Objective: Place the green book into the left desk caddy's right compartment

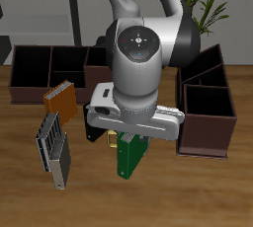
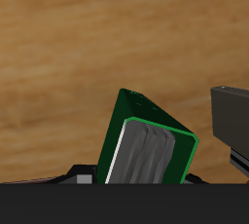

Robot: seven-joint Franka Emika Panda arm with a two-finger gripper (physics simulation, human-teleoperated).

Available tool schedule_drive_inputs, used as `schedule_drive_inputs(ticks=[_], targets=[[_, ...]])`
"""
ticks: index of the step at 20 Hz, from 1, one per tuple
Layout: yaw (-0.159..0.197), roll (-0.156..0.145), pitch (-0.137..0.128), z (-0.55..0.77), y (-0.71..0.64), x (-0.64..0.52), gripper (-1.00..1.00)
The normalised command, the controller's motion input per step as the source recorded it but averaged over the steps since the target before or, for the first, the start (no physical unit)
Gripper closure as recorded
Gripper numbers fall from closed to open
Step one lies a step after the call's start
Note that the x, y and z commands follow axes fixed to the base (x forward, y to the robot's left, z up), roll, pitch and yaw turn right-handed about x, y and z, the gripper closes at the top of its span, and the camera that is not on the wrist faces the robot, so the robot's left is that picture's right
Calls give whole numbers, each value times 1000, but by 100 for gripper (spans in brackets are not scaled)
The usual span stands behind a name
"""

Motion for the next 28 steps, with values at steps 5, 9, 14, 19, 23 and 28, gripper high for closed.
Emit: schedule_drive_inputs(ticks=[5, 9, 14, 19, 23, 28], targets=[[23, -1, -67, 764, 198, -399, 100], [19, -31, -102, 895, 290, -601, 100], [33, 5, -21, 418, 226, -345, 100], [17, 9, -53, 437, 134, -391, 100], [0, -7, -12, 206, 98, -351, 100], [21, -7, -66, 250, 120, -414, 100]])
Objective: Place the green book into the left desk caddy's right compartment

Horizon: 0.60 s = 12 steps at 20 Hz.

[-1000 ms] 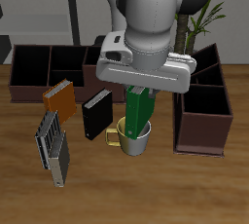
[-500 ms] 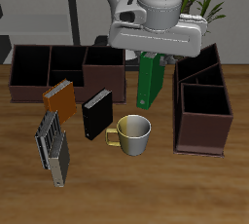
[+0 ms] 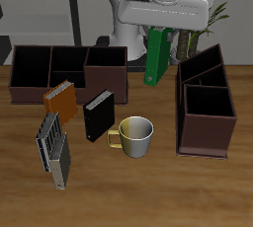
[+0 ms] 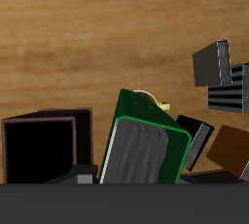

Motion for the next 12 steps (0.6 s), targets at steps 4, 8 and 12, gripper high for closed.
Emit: schedule_drive_inputs(ticks=[4, 8, 12], targets=[[46, 24, 26, 182, 243, -349, 100], [38, 33, -28, 229, 283, -345, 100], [61, 45, 23, 114, 479, -273, 100]])
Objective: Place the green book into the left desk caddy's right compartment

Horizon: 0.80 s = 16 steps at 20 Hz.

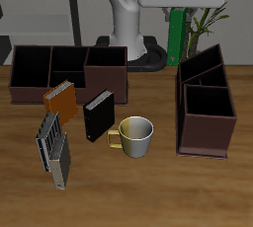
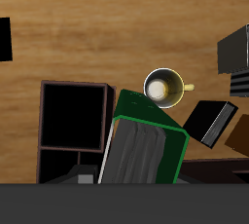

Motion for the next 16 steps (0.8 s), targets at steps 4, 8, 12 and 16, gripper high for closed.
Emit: schedule_drive_inputs(ticks=[4, 8, 12, 16], targets=[[29, 44, 18, 11, 437, -67, 100], [43, 47, 22, -80, 555, 7, 100], [10, 5, 12, -15, 257, 92, 100], [-5, 11, -3, -8, 158, 85, 100]])
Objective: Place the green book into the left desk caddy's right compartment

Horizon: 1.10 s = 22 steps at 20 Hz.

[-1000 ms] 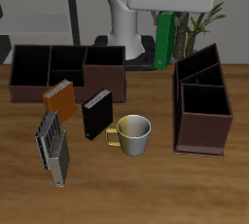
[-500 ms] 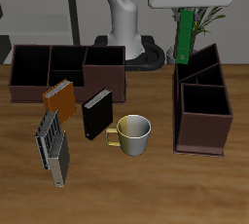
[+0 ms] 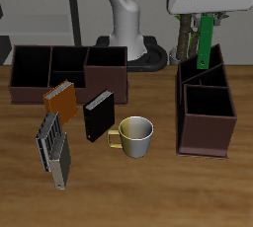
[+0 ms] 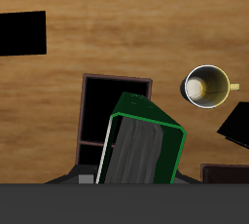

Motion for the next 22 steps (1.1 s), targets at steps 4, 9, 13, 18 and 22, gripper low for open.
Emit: schedule_drive_inputs(ticks=[4, 9, 13, 18, 22], targets=[[5, 5, -18, -29, 158, 25, 100], [9, 33, -1, -91, 214, 105, 100], [-6, 13, 9, -124, 102, 75, 100], [5, 9, 7, -110, 44, 48, 100], [10, 1, -3, -128, 24, 87, 100]])
